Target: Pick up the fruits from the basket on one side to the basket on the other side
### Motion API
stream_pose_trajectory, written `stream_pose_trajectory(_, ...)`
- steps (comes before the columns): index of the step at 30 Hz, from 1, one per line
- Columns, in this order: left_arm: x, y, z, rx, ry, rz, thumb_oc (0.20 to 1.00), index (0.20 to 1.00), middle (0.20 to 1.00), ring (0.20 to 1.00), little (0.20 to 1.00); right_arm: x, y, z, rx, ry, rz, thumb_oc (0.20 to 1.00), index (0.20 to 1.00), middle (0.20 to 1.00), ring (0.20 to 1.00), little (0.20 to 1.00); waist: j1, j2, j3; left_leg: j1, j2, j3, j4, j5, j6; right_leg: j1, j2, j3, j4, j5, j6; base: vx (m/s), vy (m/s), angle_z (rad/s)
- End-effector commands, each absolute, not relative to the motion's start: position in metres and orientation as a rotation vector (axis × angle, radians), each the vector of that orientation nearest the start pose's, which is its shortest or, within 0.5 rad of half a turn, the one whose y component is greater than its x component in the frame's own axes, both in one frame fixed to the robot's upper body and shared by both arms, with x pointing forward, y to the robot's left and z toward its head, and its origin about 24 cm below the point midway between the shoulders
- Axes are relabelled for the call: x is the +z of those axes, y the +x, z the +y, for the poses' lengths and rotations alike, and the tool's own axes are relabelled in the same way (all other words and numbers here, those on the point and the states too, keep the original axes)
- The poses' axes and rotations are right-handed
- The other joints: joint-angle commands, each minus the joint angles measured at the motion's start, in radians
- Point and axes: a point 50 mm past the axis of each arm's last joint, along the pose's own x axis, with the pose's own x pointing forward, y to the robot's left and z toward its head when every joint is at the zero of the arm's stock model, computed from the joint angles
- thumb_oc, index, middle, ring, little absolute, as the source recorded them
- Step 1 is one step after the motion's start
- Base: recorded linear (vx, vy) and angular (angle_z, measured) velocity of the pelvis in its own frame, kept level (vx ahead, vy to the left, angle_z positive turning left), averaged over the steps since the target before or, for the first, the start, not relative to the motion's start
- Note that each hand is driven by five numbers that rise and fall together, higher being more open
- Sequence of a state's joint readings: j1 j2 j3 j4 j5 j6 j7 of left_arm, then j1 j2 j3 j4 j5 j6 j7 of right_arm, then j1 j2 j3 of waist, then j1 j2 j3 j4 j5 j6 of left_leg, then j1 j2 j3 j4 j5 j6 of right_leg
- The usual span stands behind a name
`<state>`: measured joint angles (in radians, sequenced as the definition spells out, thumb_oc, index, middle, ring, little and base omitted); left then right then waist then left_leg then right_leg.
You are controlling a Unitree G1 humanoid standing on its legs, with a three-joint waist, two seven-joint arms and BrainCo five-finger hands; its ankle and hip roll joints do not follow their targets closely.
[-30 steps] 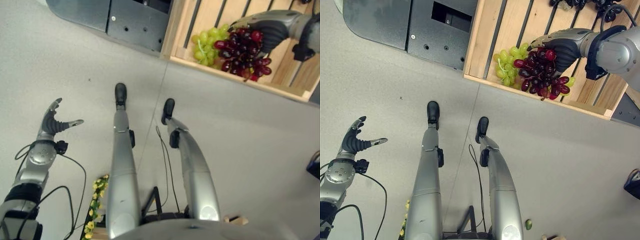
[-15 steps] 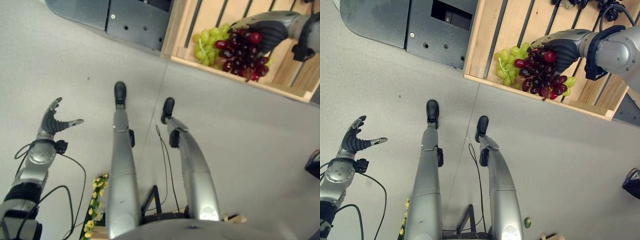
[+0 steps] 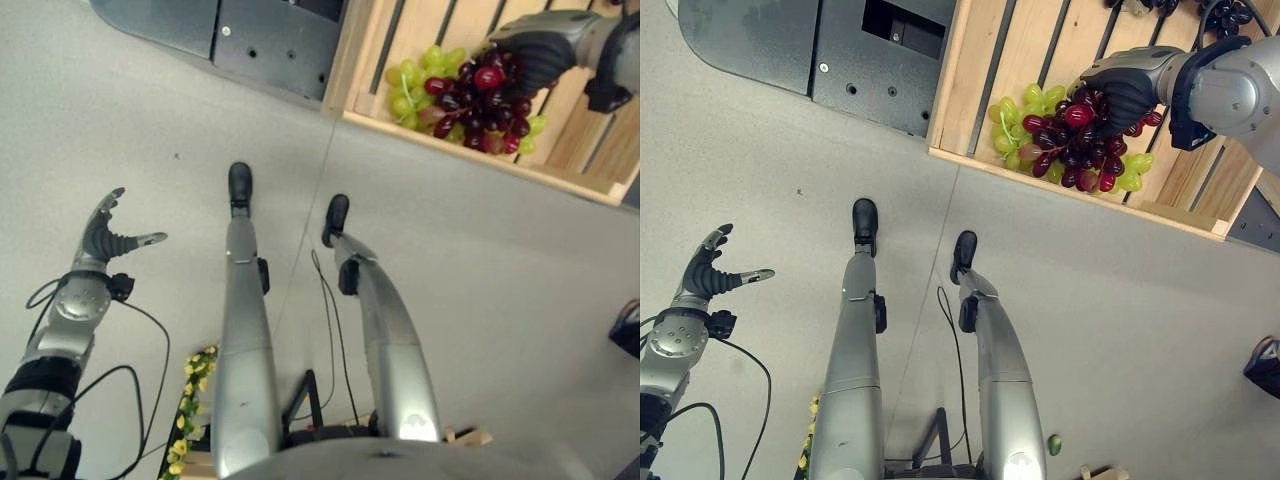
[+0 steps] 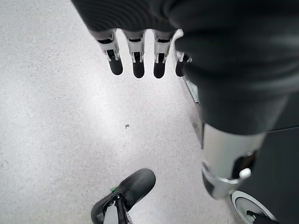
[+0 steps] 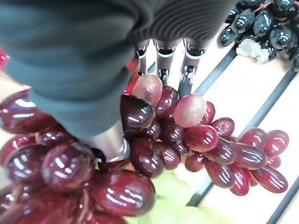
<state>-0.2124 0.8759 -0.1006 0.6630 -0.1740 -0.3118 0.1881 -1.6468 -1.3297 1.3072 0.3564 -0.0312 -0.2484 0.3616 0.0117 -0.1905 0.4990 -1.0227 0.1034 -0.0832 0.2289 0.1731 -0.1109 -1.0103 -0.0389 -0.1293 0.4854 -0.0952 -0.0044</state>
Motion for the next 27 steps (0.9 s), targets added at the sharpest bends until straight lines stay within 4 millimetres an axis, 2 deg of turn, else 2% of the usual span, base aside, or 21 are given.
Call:
stream_pose_trajectory(1,0.090,0.261,0.372,0.394,0.676,0.024,1.000,1.000,1.000,1.000,1.000,0.285,0.339,-0.208,0.657,-1.878,-0.138,0.200,0.200,0.200,0.200,0.200,-0.003,-0.004,0.021,-0.001,-0.004,-0.010,0.087,-0.104,-0.008,0.017,-0.012,0.028,-0.072,0.064,0.115,0.00,0.000,0.00)
stream_pose_trajectory(7,0.092,0.262,0.372,0.398,0.674,0.017,1.000,1.000,1.000,1.000,1.000,0.286,0.340,-0.204,0.663,-1.861,-0.160,0.200,0.200,0.200,0.200,0.200,-0.003,-0.004,0.021,-0.002,-0.005,-0.012,0.087,-0.103,-0.008,0.019,-0.013,0.026,-0.075,0.067,0.116,0.00,0.000,0.00)
stream_pose_trajectory(10,0.088,0.260,0.370,0.399,0.649,0.012,1.000,1.000,1.000,1.000,1.000,0.298,0.337,-0.197,0.650,-1.762,-0.230,0.200,0.200,0.200,0.200,0.200,-0.016,0.010,0.021,-0.003,-0.005,-0.009,0.087,-0.100,-0.008,0.019,-0.013,0.028,-0.076,0.070,0.117,0.00,0.000,0.00)
stream_pose_trajectory(11,0.086,0.259,0.368,0.398,0.636,0.006,1.000,1.000,1.000,1.000,1.000,0.304,0.335,-0.195,0.651,-1.583,-0.270,0.200,0.200,0.200,0.200,0.200,-0.024,0.017,0.021,-0.004,-0.005,-0.009,0.089,-0.097,-0.008,0.018,-0.013,0.027,-0.075,0.071,0.116,0.00,0.000,0.00)
stream_pose_trajectory(12,0.087,0.259,0.368,0.398,0.638,0.006,1.000,1.000,1.000,1.000,1.000,0.303,0.335,-0.196,0.651,-1.580,-0.270,0.200,0.200,0.200,0.200,0.200,-0.022,0.016,0.021,-0.004,-0.005,-0.009,0.089,-0.098,-0.008,0.019,-0.013,0.027,-0.075,0.071,0.116,0.00,0.000,0.00)
stream_pose_trajectory(13,0.088,0.258,0.367,0.392,0.632,-0.007,1.000,1.000,1.000,1.000,1.000,0.301,0.332,-0.191,0.713,-1.345,-0.287,0.200,0.200,0.200,0.200,0.200,-0.024,0.018,0.021,-0.005,-0.005,-0.011,0.093,-0.096,-0.008,0.018,-0.013,0.026,-0.074,0.072,0.116,0.00,0.000,0.00)
stream_pose_trajectory(14,0.088,0.258,0.367,0.391,0.636,-0.007,1.000,1.000,1.000,1.000,1.000,0.300,0.331,-0.191,0.712,-1.341,-0.287,0.200,0.200,0.200,0.200,0.200,-0.022,0.015,0.021,-0.005,-0.005,-0.011,0.093,-0.097,-0.008,0.019,-0.013,0.026,-0.074,0.072,0.116,0.00,0.000,0.00)
stream_pose_trajectory(15,0.089,0.259,0.365,0.374,0.630,-0.019,1.000,1.000,1.000,1.000,1.000,0.293,0.330,-0.192,0.763,-1.121,-0.267,0.200,0.200,0.200,0.200,0.200,-0.019,0.017,0.021,-0.002,-0.006,-0.014,0.092,-0.095,-0.009,0.022,-0.014,0.025,-0.074,0.072,0.115,0.00,0.000,0.00)
stream_pose_trajectory(16,0.089,0.259,0.365,0.373,0.630,-0.019,1.000,1.000,1.000,1.000,1.000,0.293,0.329,-0.192,0.763,-1.120,-0.267,0.200,0.200,0.200,0.200,0.200,-0.018,0.016,0.021,-0.002,-0.006,-0.014,0.092,-0.095,-0.009,0.022,-0.014,0.024,-0.074,0.072,0.115,0.00,0.000,0.00)
stream_pose_trajectory(17,0.091,0.259,0.365,0.368,0.634,-0.024,1.000,1.000,1.000,1.000,1.000,0.292,0.327,-0.191,0.787,-1.035,-0.270,0.200,0.200,0.200,0.200,0.200,-0.017,0.016,0.021,0.000,-0.006,-0.014,0.090,-0.094,-0.010,0.024,-0.014,0.023,-0.075,0.072,0.115,0.00,0.000,0.00)
stream_pose_trajectory(18,0.091,0.261,0.363,0.357,0.634,-0.028,1.000,1.000,1.000,1.000,1.000,0.285,0.326,-0.192,0.818,-0.857,-0.260,0.200,0.200,0.200,0.200,0.200,-0.014,0.019,0.021,0.003,-0.006,-0.014,0.089,-0.092,-0.011,0.028,-0.015,0.021,-0.076,0.074,0.115,0.00,0.000,0.00)
stream_pose_trajectory(19,0.092,0.261,0.363,0.356,0.635,-0.028,1.000,1.000,1.000,1.000,1.000,0.285,0.326,-0.192,0.817,-0.855,-0.260,0.200,0.200,0.200,0.200,0.200,-0.013,0.018,0.021,0.003,-0.006,-0.014,0.089,-0.092,-0.011,0.028,-0.015,0.021,-0.077,0.074,0.115,0.00,0.000,0.00)
stream_pose_trajectory(21,0.094,0.262,0.363,0.355,0.643,-0.032,1.000,1.000,1.000,1.000,1.000,0.276,0.323,-0.189,0.877,-0.707,-0.231,0.200,0.200,0.200,0.200,0.200,-0.010,0.019,0.021,0.005,-0.005,-0.013,0.086,-0.090,-0.013,0.032,-0.016,0.019,-0.080,0.076,0.116,0.01,0.000,0.03)
stream_pose_trajectory(22,0.088,0.258,0.364,0.351,0.646,-0.009,1.000,1.000,1.000,1.000,1.000,0.265,0.323,-0.188,0.895,-0.649,-0.198,0.200,0.200,0.200,0.200,0.200,-0.011,0.020,0.021,0.041,-0.006,-0.015,0.096,-0.127,-0.017,0.067,-0.017,0.023,-0.068,0.041,0.121,0.00,0.000,0.00)
stream_pose_trajectory(23,0.093,0.262,0.364,0.355,0.647,-0.029,1.000,1.000,1.000,1.000,1.000,0.267,0.322,-0.189,0.902,-0.585,-0.202,0.200,0.200,0.200,0.200,0.200,-0.008,0.020,0.021,0.007,-0.006,-0.013,0.085,-0.088,-0.013,0.036,-0.017,0.018,-0.082,0.076,0.116,0.00,0.000,0.00)
stream_pose_trajectory(24,0.092,0.262,0.363,0.354,0.640,-0.024,1.000,1.000,1.000,1.000,1.000,0.262,0.322,-0.190,0.904,-0.542,-0.193,0.200,0.200,0.200,0.200,0.200,-0.007,0.021,0.021,0.009,-0.006,-0.013,0.084,-0.087,-0.014,0.037,-0.017,0.018,-0.084,0.077,0.116,-0.03,0.003,0.08)
stream_pose_trajectory(25,0.084,0.257,0.364,0.355,0.636,0.006,1.000,1.000,1.000,1.000,1.000,0.247,0.321,-0.190,0.921,-0.449,-0.156,0.200,0.200,0.200,0.200,0.200,-0.008,0.025,0.021,0.041,-0.008,-0.015,0.097,-0.125,-0.017,0.069,-0.019,0.021,-0.070,0.043,0.122,0.04,-0.010,0.10)
stream_pose_trajectory(27,0.082,0.256,0.364,0.355,0.634,0.011,1.000,1.000,1.000,1.000,1.000,0.244,0.321,-0.190,0.920,-0.402,-0.160,0.200,0.200,0.200,0.200,0.200,-0.007,0.026,0.021,0.042,-0.007,-0.015,0.098,-0.126,-0.016,0.071,-0.021,0.021,-0.069,0.043,0.122,0.02,0.006,0.08)
